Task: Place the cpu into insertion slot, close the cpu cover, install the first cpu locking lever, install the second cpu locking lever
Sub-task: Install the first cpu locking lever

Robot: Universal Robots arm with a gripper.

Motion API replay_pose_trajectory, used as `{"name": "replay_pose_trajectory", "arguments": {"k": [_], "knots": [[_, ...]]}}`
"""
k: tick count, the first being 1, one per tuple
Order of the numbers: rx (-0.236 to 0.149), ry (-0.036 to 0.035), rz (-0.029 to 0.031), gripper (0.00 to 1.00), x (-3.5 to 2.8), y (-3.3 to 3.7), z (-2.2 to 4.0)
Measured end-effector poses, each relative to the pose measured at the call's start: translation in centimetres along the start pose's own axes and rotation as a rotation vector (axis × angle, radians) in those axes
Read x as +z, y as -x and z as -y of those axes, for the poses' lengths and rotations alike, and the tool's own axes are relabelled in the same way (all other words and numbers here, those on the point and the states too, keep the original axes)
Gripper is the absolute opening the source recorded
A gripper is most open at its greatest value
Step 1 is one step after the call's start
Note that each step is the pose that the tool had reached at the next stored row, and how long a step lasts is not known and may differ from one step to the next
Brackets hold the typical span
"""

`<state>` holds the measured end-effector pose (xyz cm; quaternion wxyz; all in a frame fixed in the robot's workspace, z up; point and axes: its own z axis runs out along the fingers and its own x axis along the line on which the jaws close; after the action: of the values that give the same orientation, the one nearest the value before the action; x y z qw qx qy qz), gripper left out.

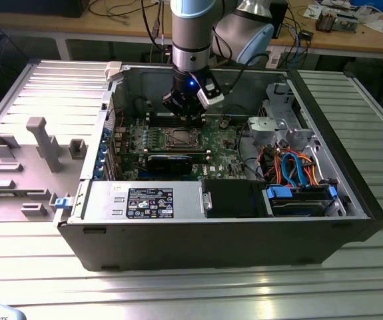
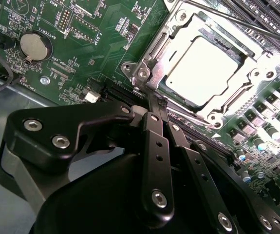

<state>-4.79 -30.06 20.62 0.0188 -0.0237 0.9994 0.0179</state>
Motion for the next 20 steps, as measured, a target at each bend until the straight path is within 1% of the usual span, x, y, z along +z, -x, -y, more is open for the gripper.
{"name": "replay_pose_trajectory", "arguments": {"k": [4, 5, 6, 16, 17, 19, 20], "knots": [[0.0, -0.0057, -0.0006, 0.11, 0.01, 0.03, 0.0], [0.0, -0.0082, -0.001, 0.11, 0.01, 0.04, 0.01], [0.0, -0.009, -0.0011, 0.11, 0.02, 0.05, 0.01], [0.0, -0.0142, -0.0014, 0.11, 0.28, 0.09, 0.02], [0.0, -0.0135, -0.0007, 0.11, 0.39, 0.11, 0.0], [0.0, -0.0144, -0.0013, 0.11, 0.47, 0.11, 0.02], [0.0, -0.0122, -0.0014, 0.11, 0.47, 0.11, 0.04]]}}
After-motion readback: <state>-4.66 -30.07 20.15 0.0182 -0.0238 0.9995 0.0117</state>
